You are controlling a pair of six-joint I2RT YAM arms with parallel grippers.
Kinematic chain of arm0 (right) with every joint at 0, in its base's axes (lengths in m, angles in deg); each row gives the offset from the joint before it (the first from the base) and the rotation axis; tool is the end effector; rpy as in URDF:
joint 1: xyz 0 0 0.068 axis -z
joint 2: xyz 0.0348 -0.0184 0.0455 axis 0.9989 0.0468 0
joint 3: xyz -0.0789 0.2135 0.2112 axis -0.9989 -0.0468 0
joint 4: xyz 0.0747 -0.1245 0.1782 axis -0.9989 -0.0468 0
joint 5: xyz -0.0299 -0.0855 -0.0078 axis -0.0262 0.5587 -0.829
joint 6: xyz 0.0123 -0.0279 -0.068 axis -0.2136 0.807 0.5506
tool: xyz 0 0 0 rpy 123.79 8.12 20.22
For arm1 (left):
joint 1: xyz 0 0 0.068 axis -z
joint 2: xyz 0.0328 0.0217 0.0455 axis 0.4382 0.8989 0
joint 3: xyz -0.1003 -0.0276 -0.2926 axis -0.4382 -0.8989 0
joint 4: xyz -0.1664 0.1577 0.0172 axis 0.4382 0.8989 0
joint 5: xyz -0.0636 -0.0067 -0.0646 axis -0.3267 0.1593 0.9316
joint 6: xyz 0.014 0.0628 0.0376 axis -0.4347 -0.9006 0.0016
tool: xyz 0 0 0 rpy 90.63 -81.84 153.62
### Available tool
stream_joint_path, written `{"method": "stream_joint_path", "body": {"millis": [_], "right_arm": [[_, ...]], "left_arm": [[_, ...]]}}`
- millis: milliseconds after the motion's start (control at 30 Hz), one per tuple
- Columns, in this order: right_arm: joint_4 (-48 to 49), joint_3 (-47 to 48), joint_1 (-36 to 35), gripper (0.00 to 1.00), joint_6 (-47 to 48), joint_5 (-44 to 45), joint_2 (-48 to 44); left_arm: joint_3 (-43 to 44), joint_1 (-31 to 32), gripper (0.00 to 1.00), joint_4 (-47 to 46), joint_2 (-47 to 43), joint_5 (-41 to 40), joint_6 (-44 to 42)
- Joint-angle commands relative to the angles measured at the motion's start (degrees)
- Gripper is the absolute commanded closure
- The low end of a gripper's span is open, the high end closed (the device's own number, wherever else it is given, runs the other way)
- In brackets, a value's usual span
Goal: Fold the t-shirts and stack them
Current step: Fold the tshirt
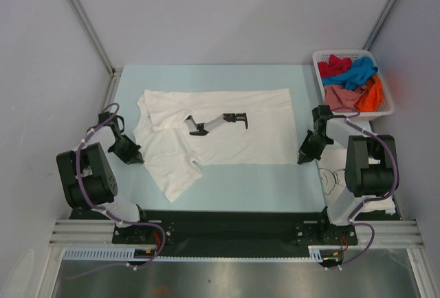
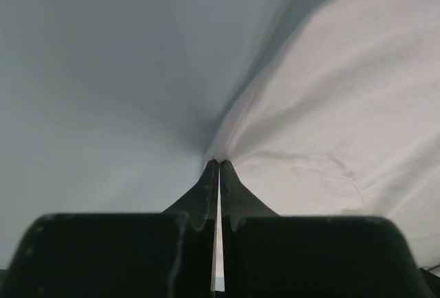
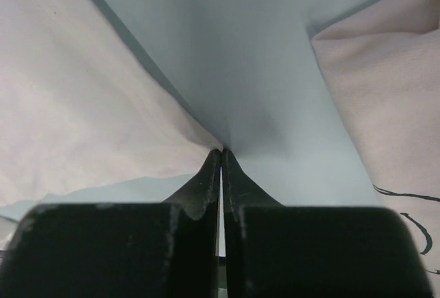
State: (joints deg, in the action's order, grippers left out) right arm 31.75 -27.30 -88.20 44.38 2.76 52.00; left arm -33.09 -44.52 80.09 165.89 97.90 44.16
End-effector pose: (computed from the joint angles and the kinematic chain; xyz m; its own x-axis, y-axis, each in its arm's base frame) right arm 0.2716 0.0122 0.1874 -0.8806 0.4692 -0.0667 0.4516 0.8734 0.1821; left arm 0.2440 0.0725 0.1961 -0.6468 -0.7546 -0.1105 -0.7225 0.6527 -0.2280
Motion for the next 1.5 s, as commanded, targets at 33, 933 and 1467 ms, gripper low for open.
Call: {"method": "stream_joint_path", "body": {"millis": [33,933,1467], "right_arm": [[-1.01,-0.03,0.44,1.0,-0.14,6.91,0.81],[-2.86,3.49,2.56,1.0,5.22,10.96,1.95],[-6.98,6.47,2.64,0.73,7.85,7.97,-1.13]], "left_arm": [[2.33,-1.07,1.0,1.77,-0.91,-5.67,-1.12],[0.22,-3.98,1.0,5.64,-2.14,-3.57,0.63],[-1.71,-3.54,0.3,10.38,-12.15,-5.07,7.31]]}}
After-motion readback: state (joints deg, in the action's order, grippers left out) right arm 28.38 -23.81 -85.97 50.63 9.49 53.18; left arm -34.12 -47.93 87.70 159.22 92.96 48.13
